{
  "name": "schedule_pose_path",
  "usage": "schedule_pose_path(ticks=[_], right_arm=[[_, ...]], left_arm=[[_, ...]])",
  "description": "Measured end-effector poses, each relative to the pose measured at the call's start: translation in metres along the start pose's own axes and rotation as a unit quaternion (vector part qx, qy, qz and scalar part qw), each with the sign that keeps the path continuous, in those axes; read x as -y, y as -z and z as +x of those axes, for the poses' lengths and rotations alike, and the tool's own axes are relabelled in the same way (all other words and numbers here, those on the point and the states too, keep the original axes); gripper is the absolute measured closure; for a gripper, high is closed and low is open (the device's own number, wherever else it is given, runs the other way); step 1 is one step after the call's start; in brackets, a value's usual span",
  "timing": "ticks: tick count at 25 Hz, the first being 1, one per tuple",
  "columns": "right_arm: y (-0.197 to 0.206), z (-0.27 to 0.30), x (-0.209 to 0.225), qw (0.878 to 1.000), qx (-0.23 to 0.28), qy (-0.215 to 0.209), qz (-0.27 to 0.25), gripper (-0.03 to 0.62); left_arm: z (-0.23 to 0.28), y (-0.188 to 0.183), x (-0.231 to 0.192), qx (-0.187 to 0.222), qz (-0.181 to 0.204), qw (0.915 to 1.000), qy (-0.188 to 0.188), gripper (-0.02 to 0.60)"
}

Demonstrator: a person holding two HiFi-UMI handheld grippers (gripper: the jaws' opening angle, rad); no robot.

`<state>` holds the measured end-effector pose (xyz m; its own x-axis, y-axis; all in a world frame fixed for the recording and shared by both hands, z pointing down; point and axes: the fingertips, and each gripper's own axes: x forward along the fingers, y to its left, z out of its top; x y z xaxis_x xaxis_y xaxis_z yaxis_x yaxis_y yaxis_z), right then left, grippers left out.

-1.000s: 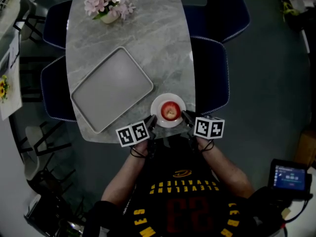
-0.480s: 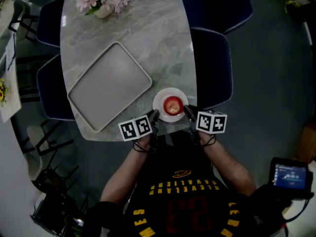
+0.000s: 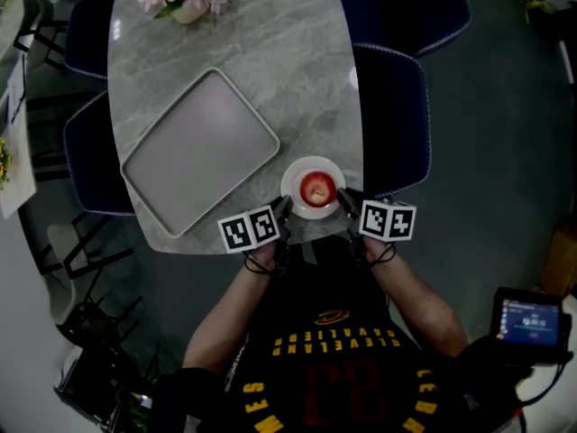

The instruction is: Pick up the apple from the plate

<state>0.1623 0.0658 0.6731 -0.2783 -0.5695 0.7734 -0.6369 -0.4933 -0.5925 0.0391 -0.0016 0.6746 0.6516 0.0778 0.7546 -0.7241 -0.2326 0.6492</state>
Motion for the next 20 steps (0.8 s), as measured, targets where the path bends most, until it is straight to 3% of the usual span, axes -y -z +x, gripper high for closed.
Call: schedule_pose_path(ticks=[20], right_arm=[[0.0010, 0.0088, 0.0032, 1.000, 0.007, 0.008, -0.015, 0.539]], left_arm=[[0.0024, -0.0023, -0.0044, 0.006, 0.011, 0.9998, 0.012, 0.534]])
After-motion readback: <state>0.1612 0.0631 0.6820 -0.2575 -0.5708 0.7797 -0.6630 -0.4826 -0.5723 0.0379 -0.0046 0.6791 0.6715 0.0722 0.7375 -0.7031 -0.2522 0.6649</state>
